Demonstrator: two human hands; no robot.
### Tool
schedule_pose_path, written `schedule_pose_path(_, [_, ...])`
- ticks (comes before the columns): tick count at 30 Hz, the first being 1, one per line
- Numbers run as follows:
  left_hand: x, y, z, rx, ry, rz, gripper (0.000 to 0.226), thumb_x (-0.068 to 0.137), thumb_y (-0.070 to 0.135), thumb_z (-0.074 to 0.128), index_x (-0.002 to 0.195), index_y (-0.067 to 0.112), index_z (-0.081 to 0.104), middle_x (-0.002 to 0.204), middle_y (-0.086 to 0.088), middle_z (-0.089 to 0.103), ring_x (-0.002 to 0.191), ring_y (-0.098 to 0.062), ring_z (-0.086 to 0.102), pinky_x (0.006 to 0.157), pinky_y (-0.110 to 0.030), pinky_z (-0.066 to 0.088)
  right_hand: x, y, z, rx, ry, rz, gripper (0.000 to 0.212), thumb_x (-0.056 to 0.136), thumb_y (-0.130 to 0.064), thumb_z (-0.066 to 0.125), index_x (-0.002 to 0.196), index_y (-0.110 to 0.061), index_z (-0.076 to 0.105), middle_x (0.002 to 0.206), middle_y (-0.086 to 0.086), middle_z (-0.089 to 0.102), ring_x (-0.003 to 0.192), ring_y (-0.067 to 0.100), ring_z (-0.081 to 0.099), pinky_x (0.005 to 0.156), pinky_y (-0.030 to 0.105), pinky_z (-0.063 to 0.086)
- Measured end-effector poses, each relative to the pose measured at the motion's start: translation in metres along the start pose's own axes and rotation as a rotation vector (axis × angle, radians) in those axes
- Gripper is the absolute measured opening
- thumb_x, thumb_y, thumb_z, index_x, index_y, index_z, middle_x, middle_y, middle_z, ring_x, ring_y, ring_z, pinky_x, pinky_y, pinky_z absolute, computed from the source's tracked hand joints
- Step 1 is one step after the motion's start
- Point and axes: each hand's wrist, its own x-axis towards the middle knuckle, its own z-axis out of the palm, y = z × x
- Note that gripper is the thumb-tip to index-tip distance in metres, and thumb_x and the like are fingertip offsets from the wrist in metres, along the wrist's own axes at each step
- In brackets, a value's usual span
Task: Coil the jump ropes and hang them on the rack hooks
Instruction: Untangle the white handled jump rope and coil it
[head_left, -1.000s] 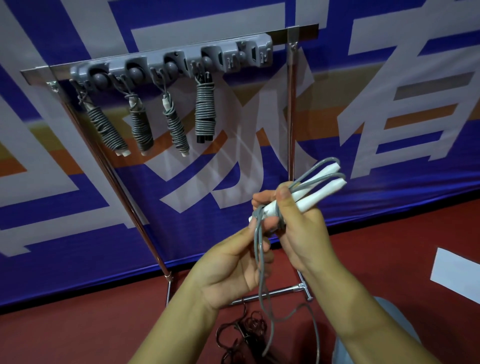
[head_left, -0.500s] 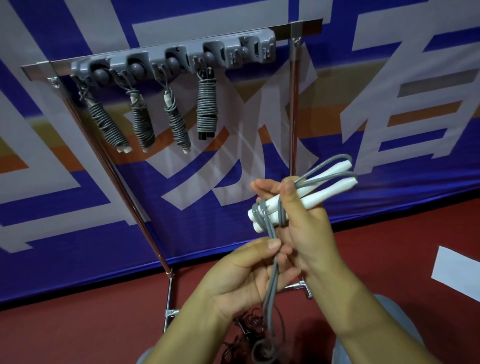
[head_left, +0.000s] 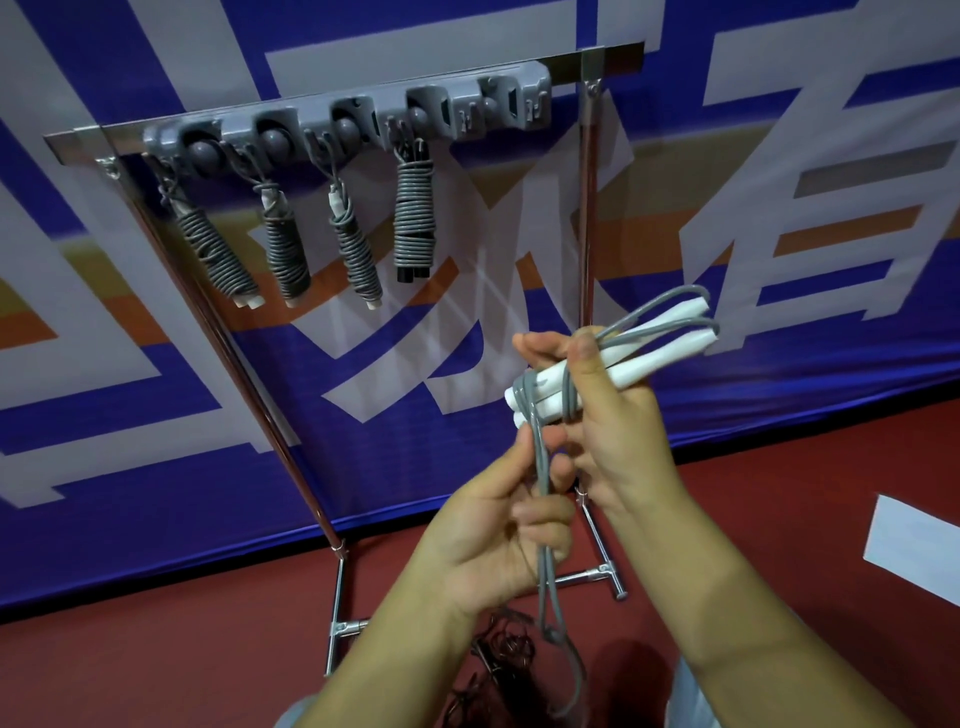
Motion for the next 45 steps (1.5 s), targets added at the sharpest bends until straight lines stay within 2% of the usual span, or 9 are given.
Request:
schedule_pose_path(4, [0.0, 0.002, 0.001, 0.15, 0.111, 0.094, 0.039, 0.045, 0.013, 0.095, 0.076, 0.003, 0.073, 0.072, -0.009, 0.07, 0.058, -0.016, 0.068, 0.058, -0.04, 0.059, -0.006, -0.007, 0.007, -0.008, -0.021, 0.069, 0.027, 0.082, -0.045, 0.052, 0.07, -0.029, 0.069, 0.097, 0.003, 0.074, 0.071, 0.038, 0.059, 0.065, 0.031, 0.04])
schedule_pose_path(8, [-0.004, 0.005, 0.006, 0.501, 0.252, 0.172, 0.021, 0.063, 0.026, 0.079, 0.07, 0.007, 0.075, 0.063, -0.004, 0.066, 0.051, -0.007, 0.061, 0.052, -0.026, 0.057, -0.009, -0.008, 0.011, 0.022, -0.027, 0.146, 0.034, 0.081, -0.049, 0.05, 0.059, -0.034, 0.071, 0.1, 0.002, 0.074, 0.096, 0.069, 0.04, 0.075, 0.041, 0.029])
schedule_pose_path(13, [-0.011, 0.007, 0.005, 0.651, 0.305, 0.275, 0.019, 0.07, 0.018, 0.062, 0.068, 0.004, 0.074, 0.06, -0.006, 0.063, 0.049, -0.007, 0.057, 0.053, -0.022, 0.054, -0.009, -0.005, 0.012, 0.217, -0.041, 0.25, 0.028, 0.084, -0.045, 0.05, 0.082, -0.019, 0.062, 0.106, 0.009, 0.072, 0.087, 0.02, 0.072, 0.08, 0.038, 0.052])
schedule_pose_path(20, [-0.014, 0.001, 0.0, 0.667, 0.336, 0.353, 0.014, 0.063, 0.012, 0.066, 0.068, 0.003, 0.075, 0.06, -0.009, 0.065, 0.051, -0.009, 0.059, 0.056, -0.022, 0.054, -0.011, -0.012, 0.013, 0.255, -0.03, 0.414, 0.03, 0.092, -0.042, 0.047, 0.092, -0.013, 0.056, 0.106, 0.009, 0.072, 0.094, 0.015, 0.071, 0.073, 0.029, 0.055])
schedule_pose_path(25, [-0.02, 0.006, -0.005, 0.673, 0.282, 0.24, 0.008, 0.07, 0.003, 0.069, 0.071, 0.006, 0.077, 0.066, -0.009, 0.068, 0.056, -0.011, 0.064, 0.061, -0.028, 0.058, -0.015, -0.016, 0.012, 0.194, -0.056, 0.469, 0.033, 0.094, -0.041, 0.046, 0.086, -0.015, 0.064, 0.106, 0.007, 0.073, 0.09, 0.014, 0.072, 0.084, 0.034, 0.053])
schedule_pose_path(29, [-0.026, 0.008, -0.008, 0.724, 0.247, 0.17, 0.017, 0.07, -0.006, 0.065, 0.074, 0.005, 0.077, 0.071, -0.011, 0.071, 0.064, -0.015, 0.069, 0.065, -0.03, 0.059, -0.018, -0.015, 0.01, 0.224, -0.042, 0.494, 0.03, 0.095, -0.038, 0.047, 0.084, -0.013, 0.06, 0.105, 0.009, 0.073, 0.098, 0.016, 0.07, 0.075, 0.03, 0.055])
schedule_pose_path(36, [-0.026, 0.027, -0.014, 1.605, 0.604, 0.501, 0.032, 0.068, 0.025, 0.083, 0.088, 0.007, 0.068, 0.082, -0.006, 0.071, 0.075, -0.014, 0.066, 0.074, -0.037, 0.054, -0.017, -0.017, 0.011, 0.29, -0.082, 0.555, 0.022, 0.094, -0.034, 0.049, 0.087, -0.012, 0.051, 0.097, 0.017, 0.073, 0.088, 0.022, 0.072, 0.073, 0.035, 0.058])
schedule_pose_path(39, [-0.026, 0.03, -0.011, 1.754, 0.513, 0.605, 0.025, 0.078, 0.014, 0.075, 0.098, 0.023, 0.064, 0.088, 0.007, 0.071, 0.083, -0.004, 0.065, 0.074, -0.021, 0.051, -0.018, -0.013, 0.008, 0.239, -0.087, 0.576, 0.022, 0.094, -0.032, 0.05, 0.089, -0.011, 0.051, 0.097, 0.018, 0.073, 0.087, 0.023, 0.072, 0.068, 0.033, 0.058])
schedule_pose_path(45, [-0.023, 0.037, -0.028, 1.917, 0.519, 0.701, 0.012, 0.076, 0.012, 0.075, 0.087, 0.016, 0.072, 0.076, 0.003, 0.059, 0.076, -0.011, 0.056, 0.066, -0.016, 0.044, -0.022, 0.006, -0.001, 0.073, -0.044, 0.54, 0.027, 0.094, -0.031, 0.052, 0.106, -0.007, 0.055, 0.103, 0.011, 0.073, 0.098, 0.018, 0.07, 0.076, 0.035, 0.055])
